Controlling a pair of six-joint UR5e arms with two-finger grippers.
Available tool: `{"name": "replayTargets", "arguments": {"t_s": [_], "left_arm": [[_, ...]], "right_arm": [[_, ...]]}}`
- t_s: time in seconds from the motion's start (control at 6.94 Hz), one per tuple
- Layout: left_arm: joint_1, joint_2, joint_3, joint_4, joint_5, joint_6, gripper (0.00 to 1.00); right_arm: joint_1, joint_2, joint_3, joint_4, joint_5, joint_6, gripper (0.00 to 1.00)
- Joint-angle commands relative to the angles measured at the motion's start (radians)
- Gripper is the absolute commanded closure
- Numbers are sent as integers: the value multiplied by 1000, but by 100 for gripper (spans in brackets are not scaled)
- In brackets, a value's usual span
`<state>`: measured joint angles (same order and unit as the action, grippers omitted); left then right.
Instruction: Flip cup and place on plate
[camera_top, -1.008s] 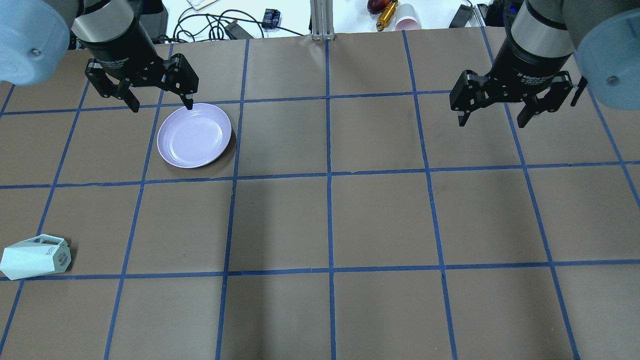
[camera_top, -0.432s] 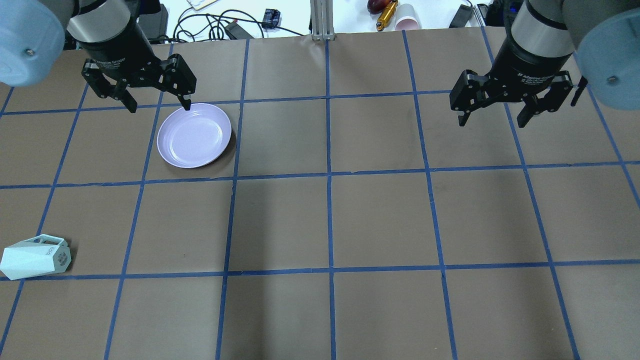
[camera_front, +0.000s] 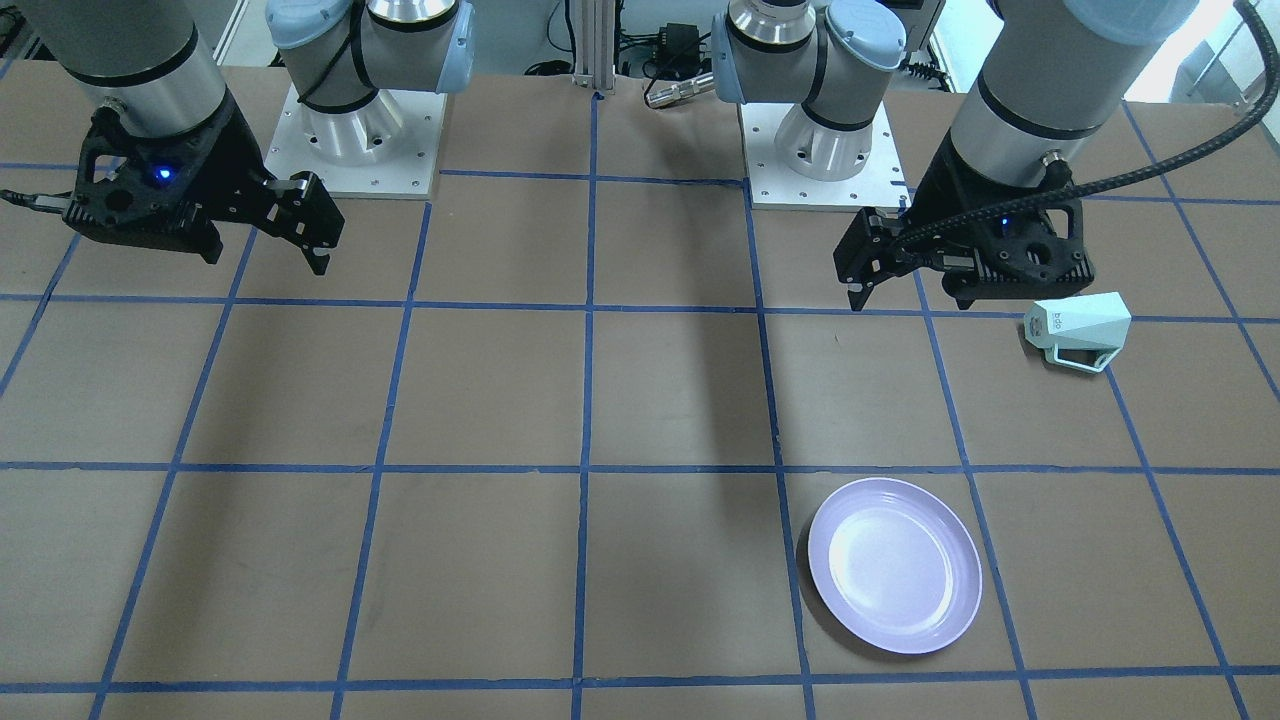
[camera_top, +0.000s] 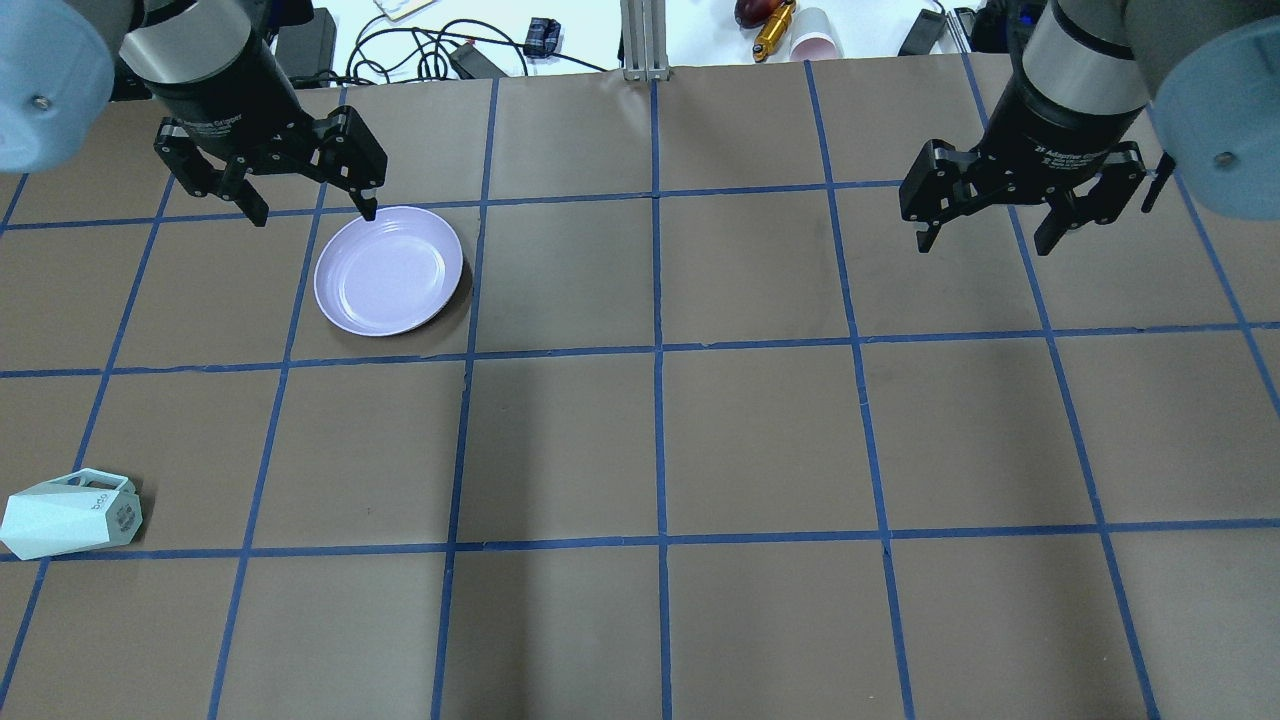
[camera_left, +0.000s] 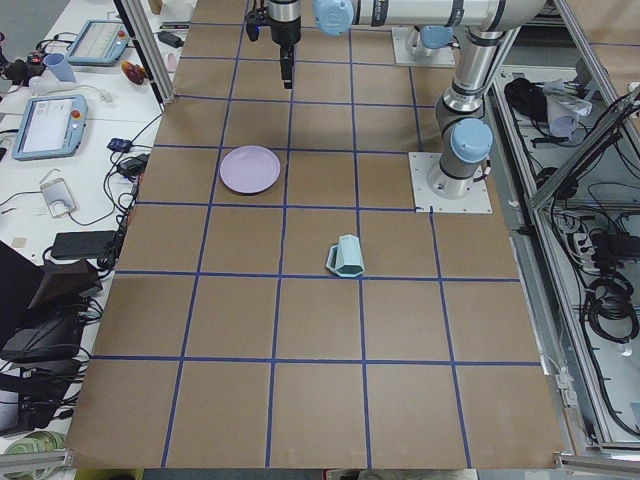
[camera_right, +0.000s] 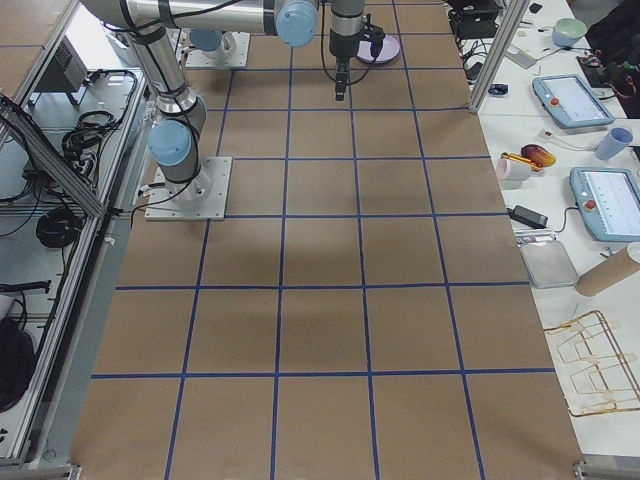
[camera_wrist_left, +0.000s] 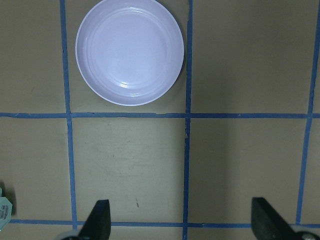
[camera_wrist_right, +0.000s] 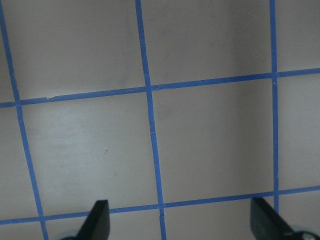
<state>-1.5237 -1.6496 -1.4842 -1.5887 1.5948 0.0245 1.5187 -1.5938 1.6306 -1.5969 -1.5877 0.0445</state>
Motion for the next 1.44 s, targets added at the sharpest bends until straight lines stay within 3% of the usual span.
{"name": "replayTargets", "arguments": {"t_s": [0.0,0.29,1.01,1.3], "left_arm": [[-6,8,-8,-8,-3,0,0],[-3,39,-66,-2,0,0,0],[8,39,-70,10,4,0,0],[61,39,-70,12,1,2,0]], "right_arm": [[0,0,0,0,0,0,0],[0,0,0,0,0,0,0],[0,0,0,0,0,0,0],[0,0,0,0,0,0,0]]}}
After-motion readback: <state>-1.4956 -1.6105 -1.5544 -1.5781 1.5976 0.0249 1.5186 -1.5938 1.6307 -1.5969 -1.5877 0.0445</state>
